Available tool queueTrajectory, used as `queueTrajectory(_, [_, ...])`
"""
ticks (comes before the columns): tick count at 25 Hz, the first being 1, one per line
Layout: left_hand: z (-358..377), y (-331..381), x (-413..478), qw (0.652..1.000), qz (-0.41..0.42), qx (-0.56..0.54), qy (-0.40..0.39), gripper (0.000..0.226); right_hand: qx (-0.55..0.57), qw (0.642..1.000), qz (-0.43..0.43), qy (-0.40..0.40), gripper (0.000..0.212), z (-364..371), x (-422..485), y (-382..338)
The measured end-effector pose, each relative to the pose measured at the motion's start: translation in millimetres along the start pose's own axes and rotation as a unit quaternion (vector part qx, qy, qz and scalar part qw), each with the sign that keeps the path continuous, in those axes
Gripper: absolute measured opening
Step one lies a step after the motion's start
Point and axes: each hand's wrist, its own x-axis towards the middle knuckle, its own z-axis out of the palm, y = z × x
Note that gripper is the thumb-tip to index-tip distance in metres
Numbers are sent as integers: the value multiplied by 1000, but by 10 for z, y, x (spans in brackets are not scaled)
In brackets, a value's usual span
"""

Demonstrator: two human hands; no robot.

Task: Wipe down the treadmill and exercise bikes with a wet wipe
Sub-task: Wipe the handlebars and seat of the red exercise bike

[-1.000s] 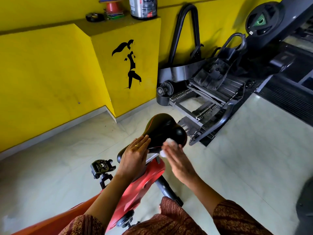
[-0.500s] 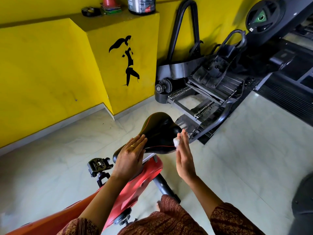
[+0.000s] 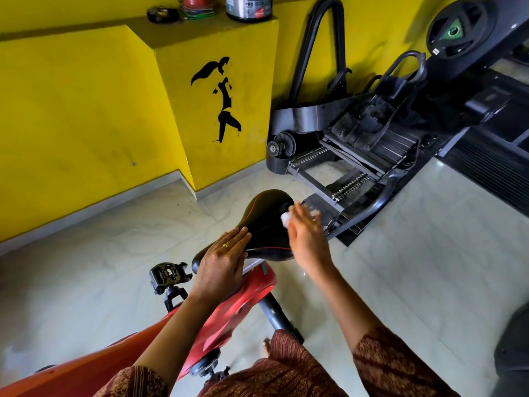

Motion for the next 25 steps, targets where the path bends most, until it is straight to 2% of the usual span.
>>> queueTrajectory(1, [1, 5, 4, 1000, -3, -1, 1, 42, -9, 997, 76, -27, 38, -48, 171, -28])
queueTrajectory(2, [-1, 12, 8, 1000, -6, -3, 1, 42, -10, 995, 85, -54, 39, -29, 238, -139])
queueTrajectory(3, [-8, 15, 9, 1000, -7, -6, 1, 42, 11, 996, 41, -75, 40, 28, 213, -279])
queueTrajectory(5, [-8, 4, 17, 1000, -2, -9, 1, 42, 68, 985, -105, -118, 42, 129, -73, -479])
queueTrajectory(6, [-9, -13, 15, 1000, -1, -10, 0, 42, 89, 979, -143, -115, 42, 106, -208, -435])
queueTrajectory(7, [-8, -26, 13, 1000, -2, -12, -1, 42, 97, 980, -136, -104, 40, 40, -214, -306])
queueTrajectory(9, [0, -20, -4, 1000, -10, -18, 0, 42, 82, 991, -34, -99, 38, -124, -16, -38])
queueTrajectory(11, [7, 3, 0, 1000, -21, -16, 5, 42, 65, 987, 63, -133, 41, -184, 325, 44])
queueTrajectory(12, [6, 21, 5, 1000, -27, -15, 6, 42, 46, 985, 70, -149, 42, -165, 423, -53])
queueTrajectory(13, [0, 41, 4, 999, -32, -15, 6, 43, 34, 986, 42, -160, 44, -127, 449, -195])
queueTrajectory(14, [-3, 63, 2, 999, -35, -15, 7, 43, 35, 983, -29, -177, 45, -63, 398, -302])
queueTrajectory(17, [7, 118, 56, 996, -80, -27, 42, 40, 61, 947, -228, -219, 42, -91, -25, -194])
queueTrajectory(19, [47, 196, 116, 985, -151, -25, 75, 41, 64, 937, -279, -201, 47, -198, -98, 88])
queueTrajectory(21, [104, 278, 245, 974, -200, 1, 103, 39, 93, 953, -222, -182, 45, -170, 199, 300])
queueTrajectory(23, [186, 334, 321, 964, -227, 46, 132, 33, 70, 965, -137, -210, 43, -64, 726, 298])
queueTrajectory(24, [214, 363, 344, 957, -243, 69, 145, 32, 55, 962, -119, -239, 43, -1, 933, 186])
queueTrajectory(25, [237, 386, 358, 950, -259, 85, 154, 32, 40, 954, -148, -259, 43, 70, 1047, 24])
